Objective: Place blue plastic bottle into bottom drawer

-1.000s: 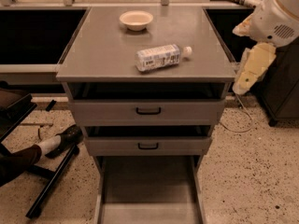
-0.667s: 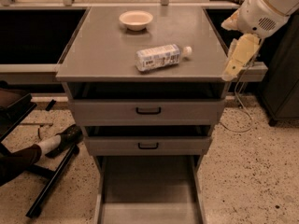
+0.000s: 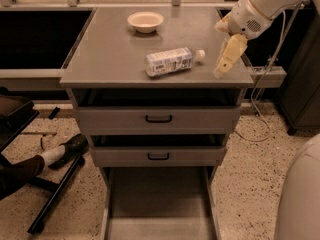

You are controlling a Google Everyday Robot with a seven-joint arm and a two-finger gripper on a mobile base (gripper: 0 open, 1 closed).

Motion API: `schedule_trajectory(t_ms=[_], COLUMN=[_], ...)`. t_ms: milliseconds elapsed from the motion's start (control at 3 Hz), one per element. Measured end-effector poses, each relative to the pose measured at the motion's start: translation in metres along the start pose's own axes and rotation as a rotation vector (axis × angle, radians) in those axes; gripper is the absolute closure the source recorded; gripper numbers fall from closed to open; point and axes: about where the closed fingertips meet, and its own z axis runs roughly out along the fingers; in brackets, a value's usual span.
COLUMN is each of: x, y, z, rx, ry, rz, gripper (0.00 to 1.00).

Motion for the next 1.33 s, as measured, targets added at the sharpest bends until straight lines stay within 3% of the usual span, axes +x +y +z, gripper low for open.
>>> schedule_trajectory(t_ms=[667,1333], x=[0.002,-0.013], y=[-0.009,-0.058], z=[0.009,0.083], rx=[-0.004,-0.056], ry=[-0.012,-0.017], rz=[0.002,-0.052], gripper=[0.00,0.00])
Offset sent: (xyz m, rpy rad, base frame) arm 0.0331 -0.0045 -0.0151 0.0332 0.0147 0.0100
